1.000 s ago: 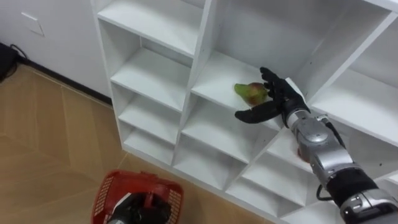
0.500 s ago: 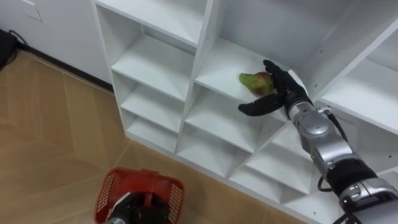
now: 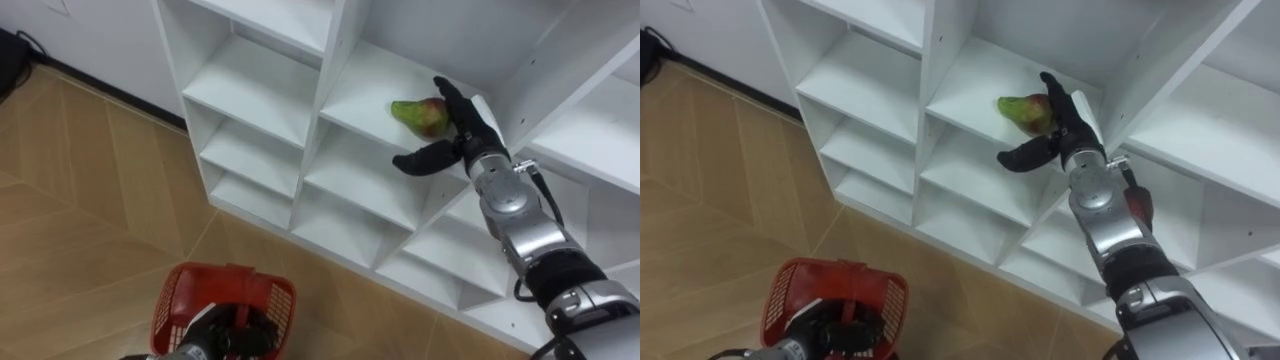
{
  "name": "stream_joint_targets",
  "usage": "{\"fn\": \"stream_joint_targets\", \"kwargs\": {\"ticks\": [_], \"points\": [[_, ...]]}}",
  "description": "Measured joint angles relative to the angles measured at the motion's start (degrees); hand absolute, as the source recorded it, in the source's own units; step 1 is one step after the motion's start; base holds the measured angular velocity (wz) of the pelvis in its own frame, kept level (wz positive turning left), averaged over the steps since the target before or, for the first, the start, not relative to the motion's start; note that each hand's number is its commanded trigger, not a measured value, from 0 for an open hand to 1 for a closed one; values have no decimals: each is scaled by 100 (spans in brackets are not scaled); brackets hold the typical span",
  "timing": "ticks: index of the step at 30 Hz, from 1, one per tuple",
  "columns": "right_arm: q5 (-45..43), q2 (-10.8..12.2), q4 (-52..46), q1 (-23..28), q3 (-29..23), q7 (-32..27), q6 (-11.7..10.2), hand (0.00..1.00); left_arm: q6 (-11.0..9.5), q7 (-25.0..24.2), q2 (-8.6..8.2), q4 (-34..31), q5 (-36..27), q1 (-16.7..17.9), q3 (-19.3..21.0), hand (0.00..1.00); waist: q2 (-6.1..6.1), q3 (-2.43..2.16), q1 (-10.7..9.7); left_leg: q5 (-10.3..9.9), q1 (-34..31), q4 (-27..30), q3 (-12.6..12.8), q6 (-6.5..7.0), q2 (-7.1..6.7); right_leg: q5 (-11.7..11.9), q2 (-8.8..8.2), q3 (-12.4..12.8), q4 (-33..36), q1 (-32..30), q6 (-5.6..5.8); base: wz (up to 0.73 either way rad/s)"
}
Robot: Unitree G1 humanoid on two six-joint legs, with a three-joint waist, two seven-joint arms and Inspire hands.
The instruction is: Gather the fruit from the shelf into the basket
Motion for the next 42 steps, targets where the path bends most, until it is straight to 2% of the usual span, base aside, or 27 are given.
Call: {"fn": "stream_joint_targets", "kwargs": {"ticks": [10,11,12,13,14,15,20,25,42], "points": [[-163,14,53,1,-11,-227,-80,0,-2,49,-75,82,4,-124,1,100,2,-1,33,47,-87,-16,-8,2,-13,4,-14,17,37,-116,-6,0],[-156,16,60,2,-11,-248,-86,3,-6,91,-94,96,3,-124,-1,100,4,-1,33,50,-88,-17,-9,2,-13,5,-15,17,39,-120,-6,0],[-153,17,60,2,-11,-252,-85,10,-12,112,-108,120,1,-127,-3,100,5,-1,34,50,-88,-18,-9,2,-13,5,-15,17,39,-120,-6,0],[-152,17,60,2,-11,-259,-86,70,-17,151,-135,168,1,-136,-2,100,8,0,37,50,-89,-19,-11,1,-13,5,-14,17,39,-121,-6,0],[-152,17,60,2,-11,-270,-89,76,-17,188,-145,174,0,-136,-2,100,12,2,38,50,-90,-22,-13,2,-13,5,-14,16,39,-122,-6,0],[-152,17,60,2,-11,-282,-94,99,-17,203,-153,174,0,-137,-3,100,17,2,40,50,-90,-24,-13,1,-14,5,-14,17,39,-123,-7,0],[-131,16,161,-120,-92,-501,-129,100,-17,295,-206,173,1,-188,-125,100,43,-2,141,74,-83,-84,-10,-8,-15,8,-24,19,66,-156,-10,0],[101,22,273,-222,-191,-483,-188,100,-18,357,-231,173,-1,-238,-234,100,61,7,149,99,-78,-111,-7,-11,-16,10,-27,21,75,-169,-13,0],[178,25,260,-329,-231,-248,-119,100,-19,387,-229,176,-23,-248,-301,100,85,4,97,134,-89,-182,42,2,-34,9,-50,86,72,-229,-11,0]]}}
